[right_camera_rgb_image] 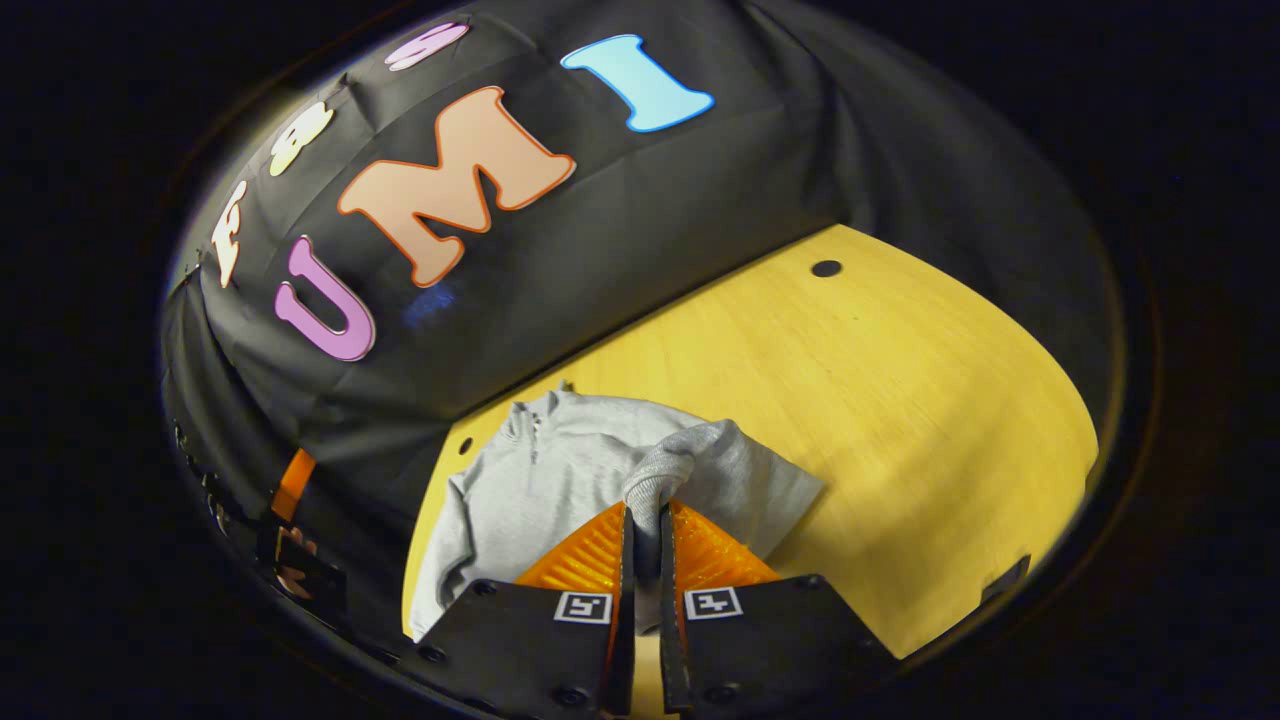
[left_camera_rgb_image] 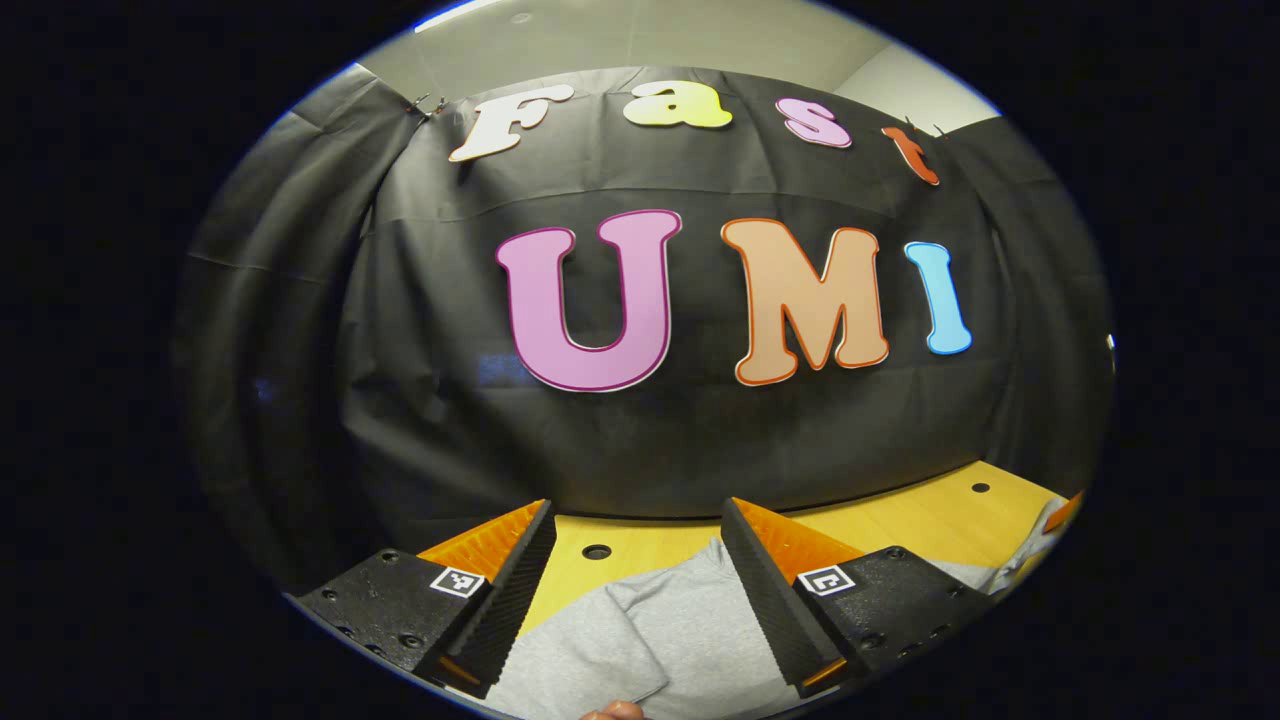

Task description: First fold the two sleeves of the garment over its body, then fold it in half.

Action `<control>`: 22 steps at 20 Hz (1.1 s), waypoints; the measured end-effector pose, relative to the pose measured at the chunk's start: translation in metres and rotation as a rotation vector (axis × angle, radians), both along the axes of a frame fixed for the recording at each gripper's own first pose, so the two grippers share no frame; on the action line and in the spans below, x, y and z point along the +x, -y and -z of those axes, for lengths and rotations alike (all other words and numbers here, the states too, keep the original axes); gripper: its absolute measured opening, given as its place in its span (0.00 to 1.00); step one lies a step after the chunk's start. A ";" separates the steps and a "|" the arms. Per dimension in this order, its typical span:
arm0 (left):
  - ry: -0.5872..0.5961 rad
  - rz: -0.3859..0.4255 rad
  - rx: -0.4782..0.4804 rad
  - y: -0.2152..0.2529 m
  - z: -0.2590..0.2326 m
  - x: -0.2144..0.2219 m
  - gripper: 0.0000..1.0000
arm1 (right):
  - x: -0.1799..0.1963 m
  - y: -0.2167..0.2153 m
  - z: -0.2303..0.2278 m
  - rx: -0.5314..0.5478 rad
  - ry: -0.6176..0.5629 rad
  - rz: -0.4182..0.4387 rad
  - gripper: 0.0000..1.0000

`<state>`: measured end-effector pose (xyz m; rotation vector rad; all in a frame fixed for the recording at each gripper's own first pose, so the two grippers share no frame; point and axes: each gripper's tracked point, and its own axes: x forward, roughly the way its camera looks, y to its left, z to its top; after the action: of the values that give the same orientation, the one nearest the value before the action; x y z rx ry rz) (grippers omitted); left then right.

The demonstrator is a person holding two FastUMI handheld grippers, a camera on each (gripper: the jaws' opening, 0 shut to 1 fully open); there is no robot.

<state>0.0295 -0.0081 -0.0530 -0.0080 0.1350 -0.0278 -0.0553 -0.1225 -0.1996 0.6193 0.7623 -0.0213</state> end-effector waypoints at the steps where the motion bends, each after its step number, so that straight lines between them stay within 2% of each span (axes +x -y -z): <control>1: 0.003 -0.019 0.010 -0.010 -0.002 -0.002 0.97 | 0.013 -0.009 -0.004 0.005 0.019 -0.017 0.12; 13: -0.038 -0.225 0.042 -0.117 0.013 -0.042 0.97 | 0.120 -0.103 -0.038 0.072 0.113 -0.156 0.12; 18: -0.066 -0.269 0.049 -0.147 0.019 -0.057 0.97 | 0.145 -0.177 -0.037 0.113 0.130 -0.260 0.12; 22: -0.070 -0.298 0.076 -0.167 0.020 -0.067 0.98 | 0.150 -0.244 -0.034 0.135 0.140 -0.369 0.12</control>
<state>-0.0374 0.1590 -0.0726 0.0472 0.2032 0.2755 0.0944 0.1212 -0.1653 0.5936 0.7359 0.4111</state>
